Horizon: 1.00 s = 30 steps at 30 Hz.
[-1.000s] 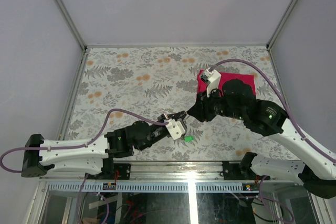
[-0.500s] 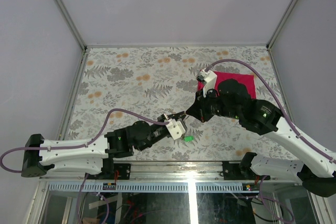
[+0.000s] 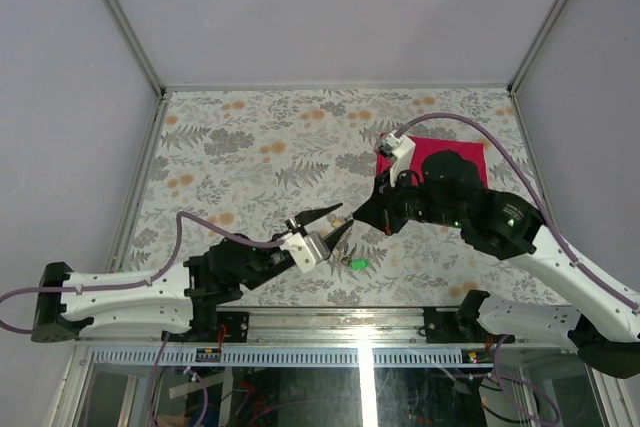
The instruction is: Put the keys on the keyring
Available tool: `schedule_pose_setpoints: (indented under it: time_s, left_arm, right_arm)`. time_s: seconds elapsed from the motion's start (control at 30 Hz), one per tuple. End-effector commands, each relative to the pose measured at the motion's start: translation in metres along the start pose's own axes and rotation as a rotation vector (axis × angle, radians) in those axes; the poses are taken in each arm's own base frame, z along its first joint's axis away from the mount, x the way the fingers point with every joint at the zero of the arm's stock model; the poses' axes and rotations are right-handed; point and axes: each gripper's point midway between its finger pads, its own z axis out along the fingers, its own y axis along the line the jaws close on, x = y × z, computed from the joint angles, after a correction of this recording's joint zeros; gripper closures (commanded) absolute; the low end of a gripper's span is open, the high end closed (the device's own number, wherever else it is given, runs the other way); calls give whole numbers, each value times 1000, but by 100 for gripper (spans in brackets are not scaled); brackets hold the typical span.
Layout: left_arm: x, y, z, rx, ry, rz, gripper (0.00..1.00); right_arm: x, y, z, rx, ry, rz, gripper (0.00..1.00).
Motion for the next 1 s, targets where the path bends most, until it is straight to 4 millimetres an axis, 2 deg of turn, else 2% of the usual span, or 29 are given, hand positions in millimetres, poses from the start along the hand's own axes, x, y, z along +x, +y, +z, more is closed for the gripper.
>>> schedule_pose_setpoints:
  time_s: [0.0, 0.33, 0.47, 0.63, 0.97]
  left_arm:
    - [-42, 5, -4, 0, -190, -25, 61]
    - [-51, 0, -6, 43, -220, -9, 58]
    - [-47, 2, -2, 25, -195, 85, 64]
    - [-44, 4, 2, 13, -172, 167, 65]
    - [-47, 13, 4, -41, -171, 195, 69]
  right_arm:
    - [-50, 32, -29, -120, -199, -14, 100]
    - [-69, 45, -48, -160, -273, 35, 100]
    - [-69, 48, -47, -175, -263, 39, 100]
    - [-69, 50, -48, -181, -262, 45, 100]
    - [-66, 52, -49, -196, -246, 48, 100]
